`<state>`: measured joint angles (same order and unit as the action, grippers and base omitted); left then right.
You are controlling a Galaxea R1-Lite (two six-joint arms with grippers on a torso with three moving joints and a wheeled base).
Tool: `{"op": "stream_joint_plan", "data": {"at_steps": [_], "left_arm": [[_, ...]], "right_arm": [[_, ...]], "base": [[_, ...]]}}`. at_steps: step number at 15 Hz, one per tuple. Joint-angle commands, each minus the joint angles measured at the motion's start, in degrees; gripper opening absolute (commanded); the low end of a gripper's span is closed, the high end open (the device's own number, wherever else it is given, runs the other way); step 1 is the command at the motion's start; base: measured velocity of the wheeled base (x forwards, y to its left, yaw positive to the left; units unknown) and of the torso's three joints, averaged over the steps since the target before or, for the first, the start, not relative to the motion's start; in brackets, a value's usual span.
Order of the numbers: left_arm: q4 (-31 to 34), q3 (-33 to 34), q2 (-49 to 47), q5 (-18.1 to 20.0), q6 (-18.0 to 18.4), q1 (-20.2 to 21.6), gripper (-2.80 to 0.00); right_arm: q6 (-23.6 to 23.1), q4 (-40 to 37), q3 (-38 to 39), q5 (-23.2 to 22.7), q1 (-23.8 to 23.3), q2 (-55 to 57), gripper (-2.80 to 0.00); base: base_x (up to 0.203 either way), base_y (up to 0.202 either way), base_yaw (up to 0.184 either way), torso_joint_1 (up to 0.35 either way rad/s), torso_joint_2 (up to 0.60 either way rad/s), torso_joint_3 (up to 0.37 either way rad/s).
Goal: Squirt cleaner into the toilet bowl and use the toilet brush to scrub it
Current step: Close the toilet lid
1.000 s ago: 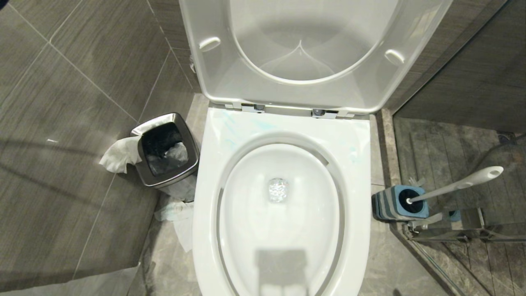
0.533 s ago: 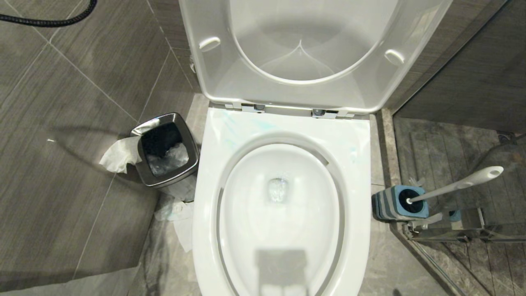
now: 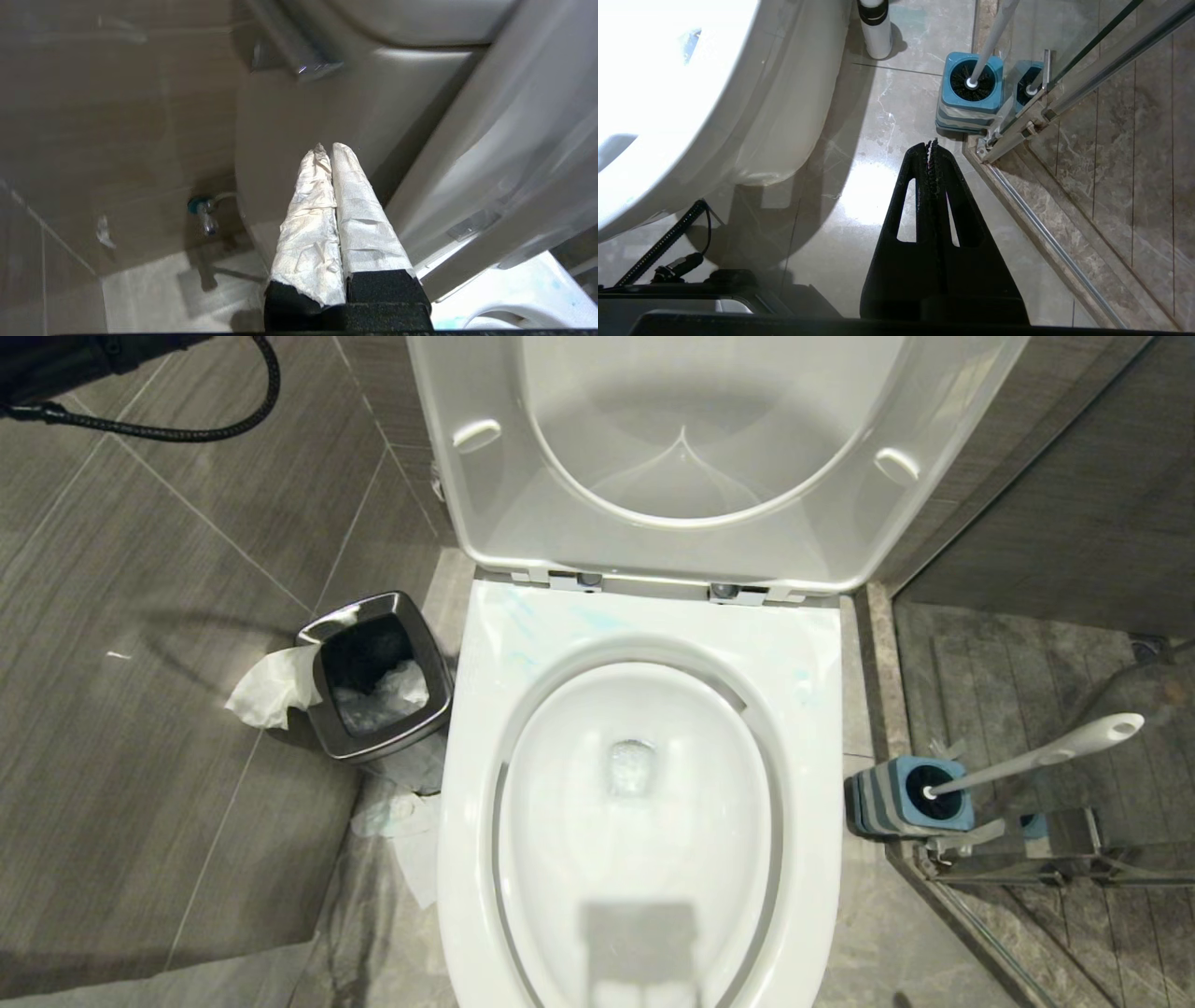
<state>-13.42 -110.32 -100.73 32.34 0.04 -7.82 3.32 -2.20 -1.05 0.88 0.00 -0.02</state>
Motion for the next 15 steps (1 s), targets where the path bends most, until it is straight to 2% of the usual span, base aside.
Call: {"op": "stream_joint_plan", "data": {"at_steps": [1, 5, 7, 11, 15], "left_arm": [[-0.3, 0.2, -1.7, -1.2, -4.2, 1.0, -2.8], [-2.1, 0.0, -4.0, -2.1, -5.0, 1.5, -2.8], [-4.7, 0.2, -4.5, -0.1, -5.4, 2.7, -2.8], [-4.4, 0.0, -4.2, 1.6, -5.7, 3.7, -2.8], [-4.5, -0.6, -4.9, 1.8, -5.8, 3.5, -2.8]], "right_arm": [[0.0, 0.0, 0.0, 0.0, 0.0, 0.0, -2.8], [0.0, 0.0, 0.0, 0.0, 0.0, 0.0, -2.8], [0.0, 0.0, 0.0, 0.0, 0.0, 0.0, -2.8], [0.0, 0.0, 0.0, 0.0, 0.0, 0.0, -2.8], [0.0, 0.0, 0.0, 0.0, 0.0, 0.0, -2.8]], "base": [[0.0, 0.0, 0.0, 0.0, 0.0, 0.0], [0.0, 0.0, 0.0, 0.0, 0.0, 0.0], [0.0, 0.0, 0.0, 0.0, 0.0, 0.0], [0.0, 0.0, 0.0, 0.0, 0.0, 0.0], [0.0, 0.0, 0.0, 0.0, 0.0, 0.0]]}}
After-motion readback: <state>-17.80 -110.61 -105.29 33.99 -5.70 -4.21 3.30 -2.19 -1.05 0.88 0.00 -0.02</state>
